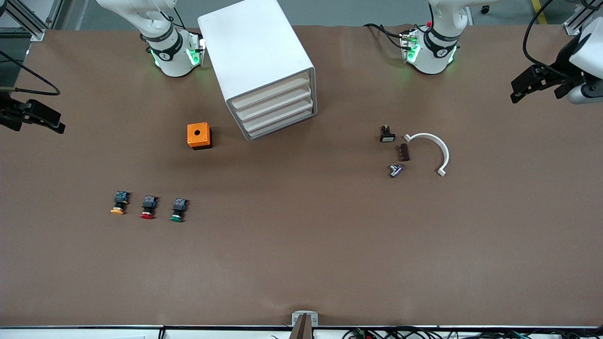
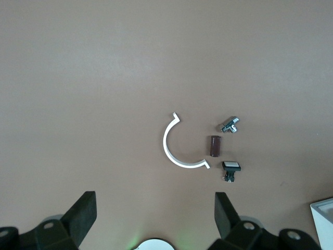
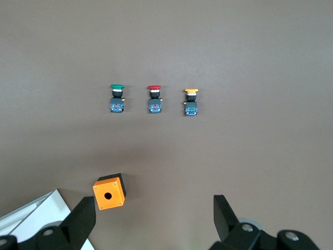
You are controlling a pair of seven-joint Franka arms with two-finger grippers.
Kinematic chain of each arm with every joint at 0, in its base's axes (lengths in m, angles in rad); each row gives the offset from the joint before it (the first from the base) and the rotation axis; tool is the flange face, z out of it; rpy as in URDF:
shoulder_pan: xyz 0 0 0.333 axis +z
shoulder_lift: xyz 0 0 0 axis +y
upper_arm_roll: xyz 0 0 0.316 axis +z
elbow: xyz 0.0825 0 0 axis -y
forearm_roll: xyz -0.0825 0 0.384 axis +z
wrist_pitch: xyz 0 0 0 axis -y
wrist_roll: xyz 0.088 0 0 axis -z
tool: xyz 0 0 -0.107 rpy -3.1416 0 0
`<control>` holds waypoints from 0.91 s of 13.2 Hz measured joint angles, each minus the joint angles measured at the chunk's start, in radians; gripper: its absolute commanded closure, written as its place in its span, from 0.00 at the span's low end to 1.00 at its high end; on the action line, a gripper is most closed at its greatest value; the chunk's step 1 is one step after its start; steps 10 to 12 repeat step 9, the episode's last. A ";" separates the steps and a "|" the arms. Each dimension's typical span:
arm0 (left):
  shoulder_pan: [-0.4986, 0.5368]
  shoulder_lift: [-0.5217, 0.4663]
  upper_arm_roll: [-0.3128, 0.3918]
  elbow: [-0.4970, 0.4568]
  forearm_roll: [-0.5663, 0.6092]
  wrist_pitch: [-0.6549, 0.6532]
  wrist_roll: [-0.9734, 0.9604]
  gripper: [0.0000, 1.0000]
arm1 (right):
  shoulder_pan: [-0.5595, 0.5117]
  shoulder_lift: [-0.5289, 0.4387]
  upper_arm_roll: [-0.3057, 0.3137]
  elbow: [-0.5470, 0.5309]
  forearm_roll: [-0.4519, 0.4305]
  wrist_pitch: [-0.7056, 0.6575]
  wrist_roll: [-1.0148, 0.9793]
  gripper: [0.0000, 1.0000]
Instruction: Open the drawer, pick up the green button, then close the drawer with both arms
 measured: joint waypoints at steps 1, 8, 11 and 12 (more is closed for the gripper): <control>0.011 0.012 -0.007 0.012 0.000 0.000 0.000 0.00 | 0.000 0.000 0.001 0.000 0.000 0.000 0.000 0.00; 0.025 0.033 -0.026 0.038 0.000 0.000 0.016 0.00 | 0.000 0.000 0.002 0.000 0.000 0.000 0.000 0.00; 0.025 0.033 -0.026 0.038 -0.001 0.000 0.017 0.00 | 0.000 0.000 0.002 0.000 0.000 0.000 0.000 0.00; 0.025 0.033 -0.026 0.038 -0.001 0.000 0.017 0.00 | 0.000 0.000 0.002 0.000 0.000 0.000 0.000 0.00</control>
